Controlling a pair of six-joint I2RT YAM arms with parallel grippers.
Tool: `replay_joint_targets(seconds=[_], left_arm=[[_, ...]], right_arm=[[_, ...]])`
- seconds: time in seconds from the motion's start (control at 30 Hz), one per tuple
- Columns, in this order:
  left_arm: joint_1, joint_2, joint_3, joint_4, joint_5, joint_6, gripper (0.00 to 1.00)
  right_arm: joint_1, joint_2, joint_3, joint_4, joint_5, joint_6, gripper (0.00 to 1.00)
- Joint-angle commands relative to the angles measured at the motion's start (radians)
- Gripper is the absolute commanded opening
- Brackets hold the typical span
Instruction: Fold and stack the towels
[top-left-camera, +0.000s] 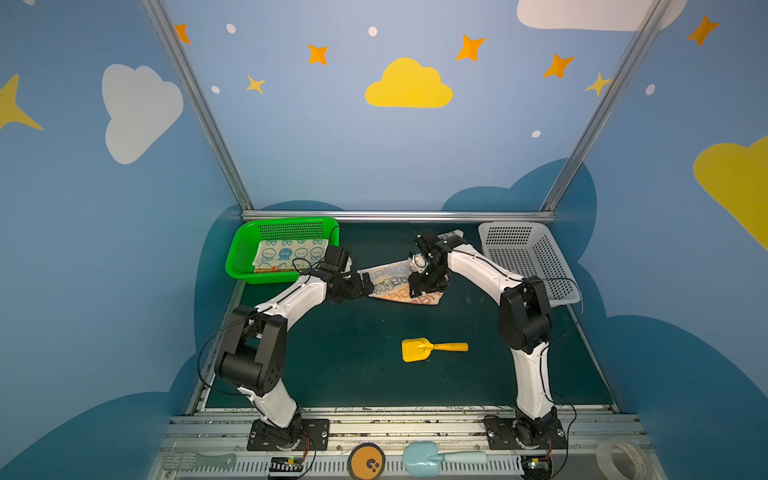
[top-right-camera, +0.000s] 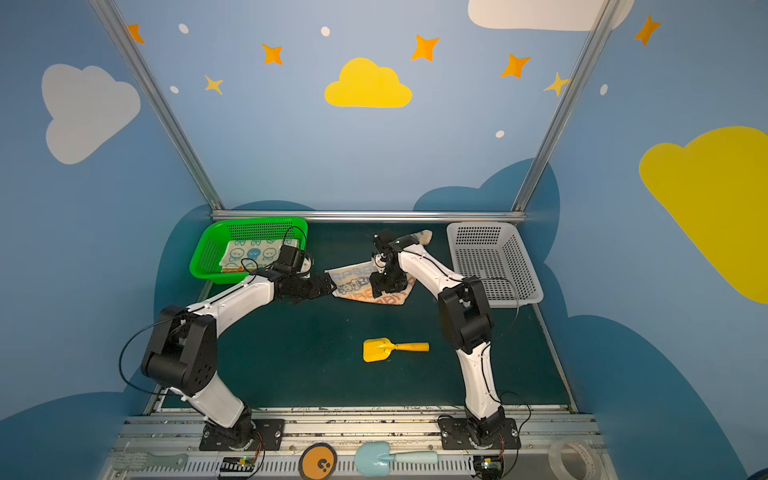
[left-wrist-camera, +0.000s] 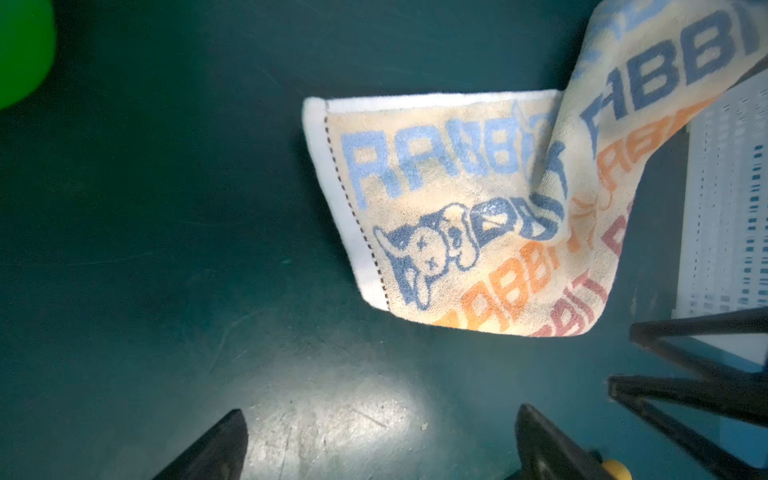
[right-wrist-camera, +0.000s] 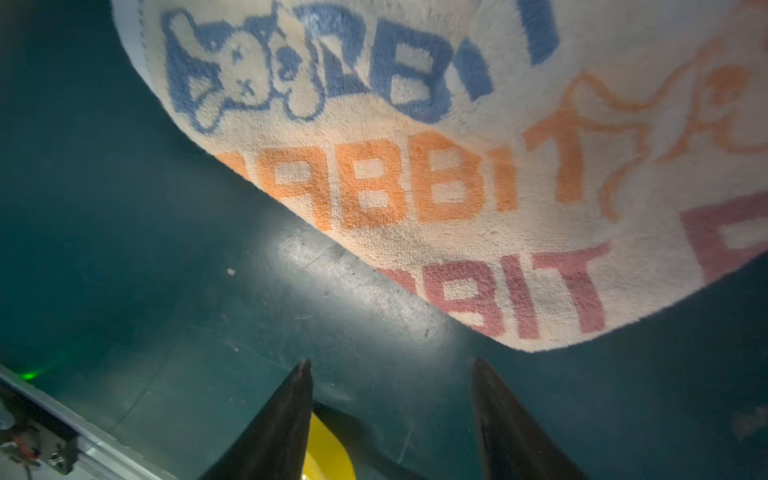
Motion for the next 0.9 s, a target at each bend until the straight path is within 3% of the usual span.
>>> replay_joint_targets(seconds=[0.0, 0.17, 0.37, 0.53, 0.8, 0.87], left_arm=[[0.009, -0.044, -0.011, 0.027, 0.022, -0.020, 0.99], [0.019, -0.066, -0.034, 0.034, 0.026, -0.019, 0.99], [0.023, -0.072, -0.050, 0.045, 0.028, -0.023, 0.99], [0.025, -0.090, -0.059, 0.049, 0.036, -0.030, 0.99], [0.024, -0.121, -0.093, 0.061, 0.045, -0.037, 0.99], [0.023, -0.121, -0.103, 0.067, 0.049, -0.041, 0.99]], right_arm=[[0.031, 0.045, 0.018, -0.025, 0.083, -0.040, 0.60], [0.053, 0.064, 0.005, 0.013, 0.138, -0.056, 0.60], [0.075, 0.134, 0.039, 0.020, 0.296, -0.053, 0.61], [0.079, 0.187, 0.083, 0.026, 0.337, -0.067, 0.59], [0.099, 0.198, 0.194, -0.033, 0.305, -0.112, 0.01], [0.102, 0.191, 0.230, -0.071, 0.245, -0.137, 0.00]])
